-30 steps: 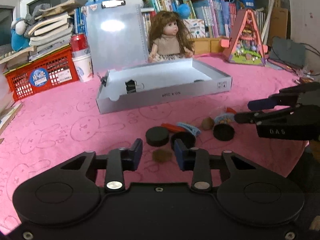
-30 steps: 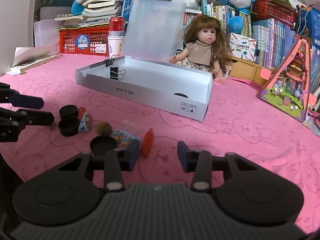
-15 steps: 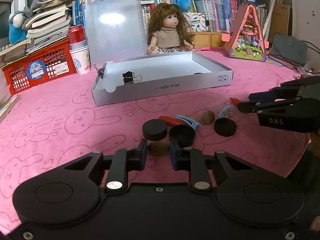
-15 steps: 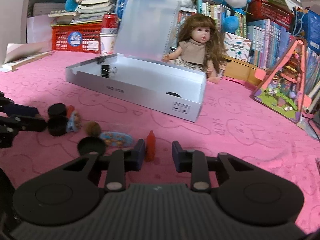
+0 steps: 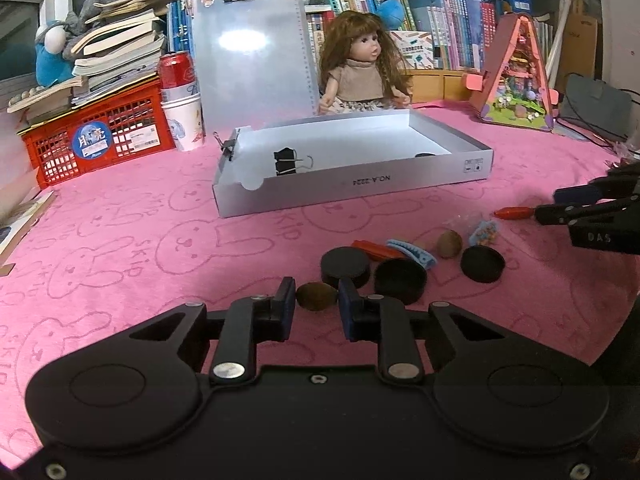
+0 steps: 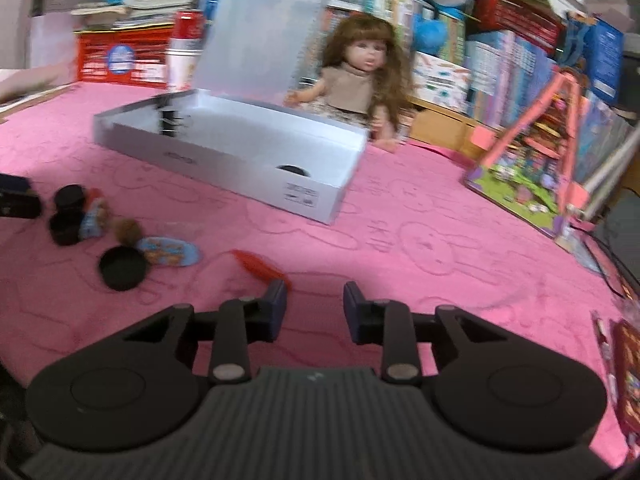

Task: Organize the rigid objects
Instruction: 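Grasp the brown nut with the left tool while the right tool grasps the red stick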

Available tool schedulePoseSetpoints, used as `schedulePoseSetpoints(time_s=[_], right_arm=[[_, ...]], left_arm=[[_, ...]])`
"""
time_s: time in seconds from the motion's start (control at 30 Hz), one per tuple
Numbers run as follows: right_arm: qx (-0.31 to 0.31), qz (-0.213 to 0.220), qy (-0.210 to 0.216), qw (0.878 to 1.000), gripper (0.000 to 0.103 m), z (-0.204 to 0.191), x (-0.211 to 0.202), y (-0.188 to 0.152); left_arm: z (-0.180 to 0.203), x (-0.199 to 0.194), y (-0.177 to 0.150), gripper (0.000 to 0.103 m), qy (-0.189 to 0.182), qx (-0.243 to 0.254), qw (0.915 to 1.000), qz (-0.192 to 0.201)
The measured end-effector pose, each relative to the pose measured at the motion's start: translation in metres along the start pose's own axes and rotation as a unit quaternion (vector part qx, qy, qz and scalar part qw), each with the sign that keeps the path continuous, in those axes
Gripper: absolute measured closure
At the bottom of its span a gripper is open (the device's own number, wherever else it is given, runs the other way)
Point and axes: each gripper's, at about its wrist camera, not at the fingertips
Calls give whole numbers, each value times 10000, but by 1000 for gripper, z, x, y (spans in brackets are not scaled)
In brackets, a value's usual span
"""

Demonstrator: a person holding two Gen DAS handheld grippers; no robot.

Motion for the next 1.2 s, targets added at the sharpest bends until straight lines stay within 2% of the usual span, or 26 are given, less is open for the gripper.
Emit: schedulePoseSetpoints(time_s=[0.1, 0.33, 0.47, 0.53, 0.63, 0.8, 0.97, 1.2], right_arm=[[348, -82, -114, 9993, 64, 8, 1, 1], [967, -1, 415, 9945, 63, 4, -8, 4], [1161, -71, 551, 9917, 63, -7, -6, 7], [1283, -152, 543, 9901, 63, -11, -2, 8], [1441, -243, 498, 9880, 53, -14, 3, 9], [1639, -179, 289, 9859, 47, -18, 7, 12], [1407, -80, 83, 9900, 39, -31, 13, 13], [1283, 82, -41, 9917, 37, -39, 17, 14]], left_arm=[[-2, 1, 2, 81, 53, -36, 10000, 36], [-8, 6, 7, 81, 99, -141, 9998, 83], [-12, 10, 12, 81, 96, -192, 9997, 146], [-14, 11, 14, 81, 90, -214, 9995, 192], [-16, 12, 16, 81, 62, -230, 9994, 245], [-19, 17, 19, 81, 19, -316, 9991, 270], [-21, 18, 20, 81, 23, -371, 9987, 337], [-21, 23, 22, 81, 40, -403, 9985, 355]])
Point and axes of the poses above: each gripper's, at about its wrist camera, not at the fingertips, and x roughly the way its jaws point, z to its right, y to its top, and after that the axes turned 2 degrees about -y, right-handed
